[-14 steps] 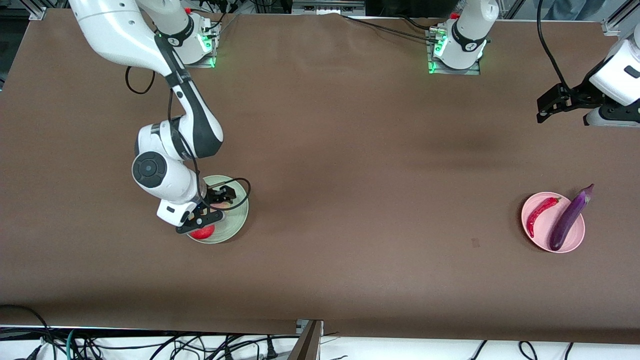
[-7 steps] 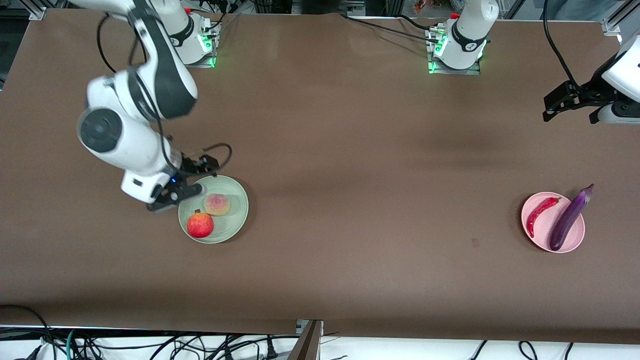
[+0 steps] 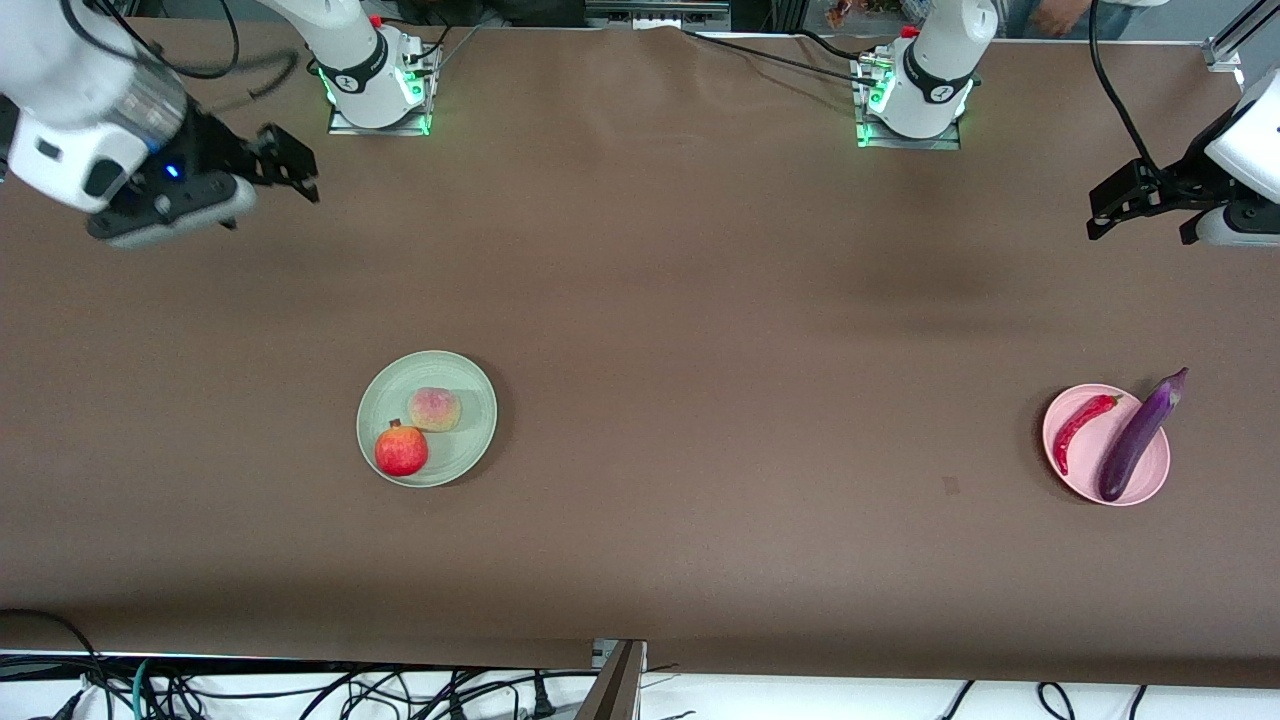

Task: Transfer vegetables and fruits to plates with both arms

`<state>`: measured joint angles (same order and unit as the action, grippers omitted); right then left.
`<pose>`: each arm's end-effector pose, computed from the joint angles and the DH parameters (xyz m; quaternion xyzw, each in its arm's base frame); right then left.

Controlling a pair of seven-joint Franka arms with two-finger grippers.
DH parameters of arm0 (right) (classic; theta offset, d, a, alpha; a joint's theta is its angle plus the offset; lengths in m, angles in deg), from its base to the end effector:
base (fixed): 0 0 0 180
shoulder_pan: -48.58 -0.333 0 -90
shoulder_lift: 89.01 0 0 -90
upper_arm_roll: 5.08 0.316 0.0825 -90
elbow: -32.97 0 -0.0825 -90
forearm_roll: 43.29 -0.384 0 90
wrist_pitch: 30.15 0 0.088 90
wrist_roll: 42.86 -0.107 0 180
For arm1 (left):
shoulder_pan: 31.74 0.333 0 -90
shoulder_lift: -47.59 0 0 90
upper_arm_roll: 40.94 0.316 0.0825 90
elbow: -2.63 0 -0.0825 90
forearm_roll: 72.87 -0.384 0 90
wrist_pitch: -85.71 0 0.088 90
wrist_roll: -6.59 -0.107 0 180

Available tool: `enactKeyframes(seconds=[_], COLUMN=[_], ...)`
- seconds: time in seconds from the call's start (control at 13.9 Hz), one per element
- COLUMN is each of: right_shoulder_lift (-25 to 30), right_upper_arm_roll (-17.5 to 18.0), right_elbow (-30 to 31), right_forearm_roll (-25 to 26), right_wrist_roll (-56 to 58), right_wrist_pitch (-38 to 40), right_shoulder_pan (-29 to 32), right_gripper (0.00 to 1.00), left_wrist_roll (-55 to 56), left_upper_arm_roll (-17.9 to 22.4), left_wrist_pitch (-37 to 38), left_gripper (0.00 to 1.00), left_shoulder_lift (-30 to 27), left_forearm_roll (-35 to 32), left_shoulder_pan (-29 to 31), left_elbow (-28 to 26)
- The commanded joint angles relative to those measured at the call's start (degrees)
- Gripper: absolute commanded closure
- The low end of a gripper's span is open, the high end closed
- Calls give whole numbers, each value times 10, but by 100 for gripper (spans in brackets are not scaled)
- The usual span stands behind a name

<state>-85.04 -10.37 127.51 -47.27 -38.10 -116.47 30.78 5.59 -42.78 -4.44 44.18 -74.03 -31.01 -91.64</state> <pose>0.5114 0.1197 0.6196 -0.9871 -0.1511 0.0397 0.0353 0.5354 -0.0087 0.6220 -0.9997 0.0185 0.0062 0.0111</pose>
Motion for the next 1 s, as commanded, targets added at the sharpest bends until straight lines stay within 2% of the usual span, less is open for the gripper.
enactKeyframes(seconds=[0.0,0.14,0.36,0.93], right_shoulder_lift=[37,30,31,8], right_upper_arm_roll=[-8,-3,18,22], right_elbow=[52,40,38,-6], right_forearm_roll=[2,29,32,37], right_wrist_roll=[10,38,60,53], right_wrist_pitch=[-7,-7,-10,-7], right_shoulder_pan=[7,34,74,60], right_gripper=[0,0,0,0], left_wrist_roll=[-14,-14,-14,-13], left_upper_arm_roll=[-4,-4,-4,-5], left_wrist_pitch=[12,12,12,12], left_gripper=[0,0,0,0], left_shoulder_lift=[-1,-1,1,1], left_forearm_roll=[13,12,12,9], left_shoulder_pan=[4,5,4,3], left_elbow=[12,12,13,13])
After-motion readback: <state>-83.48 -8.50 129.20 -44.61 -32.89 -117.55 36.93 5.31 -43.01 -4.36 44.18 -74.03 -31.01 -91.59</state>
